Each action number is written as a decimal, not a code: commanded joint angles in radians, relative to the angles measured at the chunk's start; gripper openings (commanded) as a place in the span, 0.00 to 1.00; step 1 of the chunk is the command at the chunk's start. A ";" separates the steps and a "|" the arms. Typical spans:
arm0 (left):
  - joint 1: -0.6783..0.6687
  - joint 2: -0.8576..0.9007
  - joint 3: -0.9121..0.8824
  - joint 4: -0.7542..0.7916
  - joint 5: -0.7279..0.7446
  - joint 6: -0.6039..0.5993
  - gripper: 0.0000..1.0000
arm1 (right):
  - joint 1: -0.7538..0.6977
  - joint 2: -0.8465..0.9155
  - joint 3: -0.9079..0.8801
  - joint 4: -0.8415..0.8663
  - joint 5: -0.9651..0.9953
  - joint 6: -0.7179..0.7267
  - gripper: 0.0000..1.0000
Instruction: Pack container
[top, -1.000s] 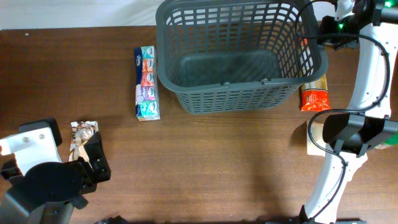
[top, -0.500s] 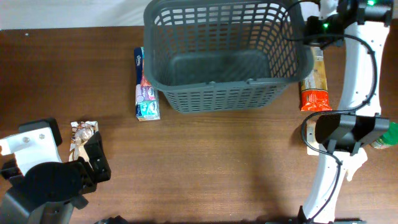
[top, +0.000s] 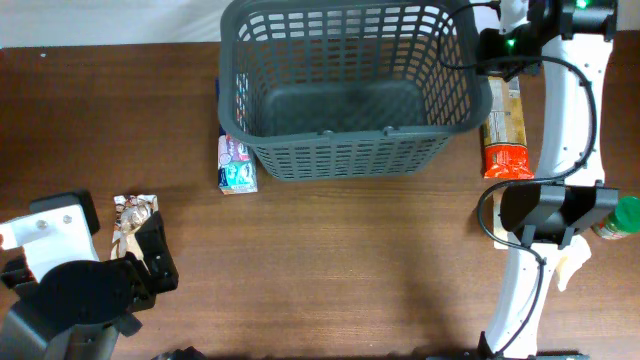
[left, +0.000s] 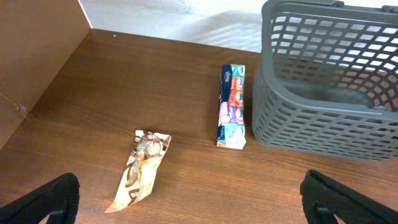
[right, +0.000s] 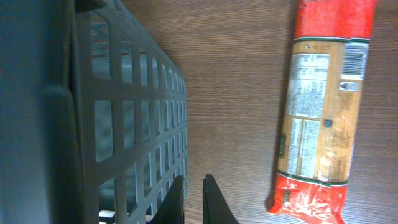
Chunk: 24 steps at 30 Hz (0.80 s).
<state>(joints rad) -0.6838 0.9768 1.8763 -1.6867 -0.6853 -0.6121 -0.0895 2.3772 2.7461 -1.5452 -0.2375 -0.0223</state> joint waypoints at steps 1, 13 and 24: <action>0.004 0.002 -0.007 0.000 -0.011 0.015 1.00 | 0.058 0.010 -0.001 -0.005 -0.021 0.004 0.04; 0.004 0.002 -0.007 0.000 -0.011 0.015 0.99 | 0.032 0.008 0.000 -0.012 -0.014 0.032 0.04; 0.004 0.002 -0.007 0.000 -0.011 0.016 1.00 | -0.087 0.003 0.028 -0.045 0.024 0.071 0.09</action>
<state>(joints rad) -0.6838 0.9768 1.8763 -1.6867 -0.6853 -0.6121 -0.1299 2.3772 2.7468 -1.5742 -0.2337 0.0265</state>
